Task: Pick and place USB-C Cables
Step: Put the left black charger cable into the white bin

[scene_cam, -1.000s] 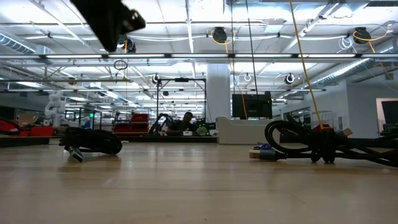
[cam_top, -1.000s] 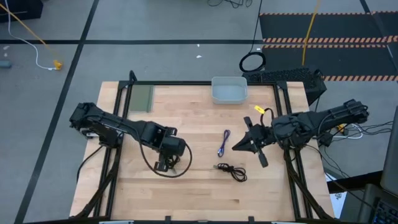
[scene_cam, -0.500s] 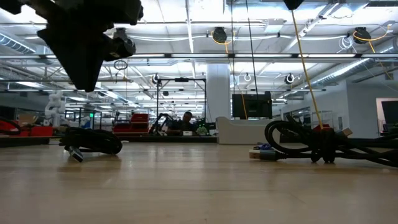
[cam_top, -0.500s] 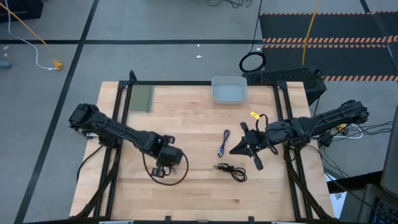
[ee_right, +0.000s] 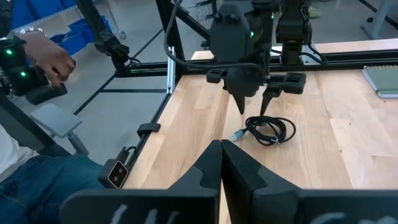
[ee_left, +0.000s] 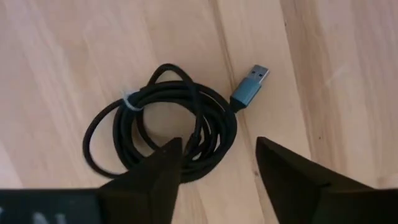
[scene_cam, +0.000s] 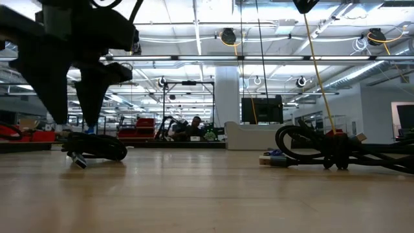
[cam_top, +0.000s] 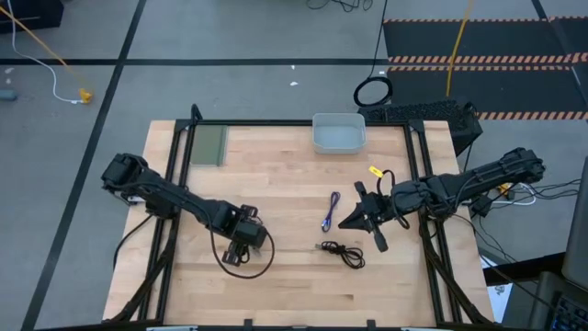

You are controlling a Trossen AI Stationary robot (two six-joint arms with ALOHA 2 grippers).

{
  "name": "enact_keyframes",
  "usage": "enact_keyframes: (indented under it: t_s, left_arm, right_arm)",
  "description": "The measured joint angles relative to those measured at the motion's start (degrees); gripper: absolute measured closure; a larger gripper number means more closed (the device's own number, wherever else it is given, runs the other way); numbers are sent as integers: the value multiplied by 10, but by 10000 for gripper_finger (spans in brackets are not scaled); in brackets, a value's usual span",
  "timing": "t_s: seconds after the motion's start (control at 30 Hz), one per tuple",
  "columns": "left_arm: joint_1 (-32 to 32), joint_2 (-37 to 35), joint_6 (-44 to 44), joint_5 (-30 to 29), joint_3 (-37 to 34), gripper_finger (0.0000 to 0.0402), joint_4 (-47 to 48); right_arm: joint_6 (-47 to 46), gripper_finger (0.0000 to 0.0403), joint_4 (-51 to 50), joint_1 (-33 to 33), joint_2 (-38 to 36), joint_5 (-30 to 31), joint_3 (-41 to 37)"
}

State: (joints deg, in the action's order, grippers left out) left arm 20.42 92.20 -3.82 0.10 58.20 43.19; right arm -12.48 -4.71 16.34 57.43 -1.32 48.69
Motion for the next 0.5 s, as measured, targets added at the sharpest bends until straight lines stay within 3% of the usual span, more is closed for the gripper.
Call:
enact_keyframes:
  t_s: [0.27, 0.5]
  left_arm:
    - [6, 0, 30, -12, -40, 118, -69]
    - [1, 0, 37, -17, -70, 131, -77]
  right_arm:
    - [6, 403, -3, 0, 0, 0, 0]
    - [12, 403, -3, 0, 0, 0, 0]
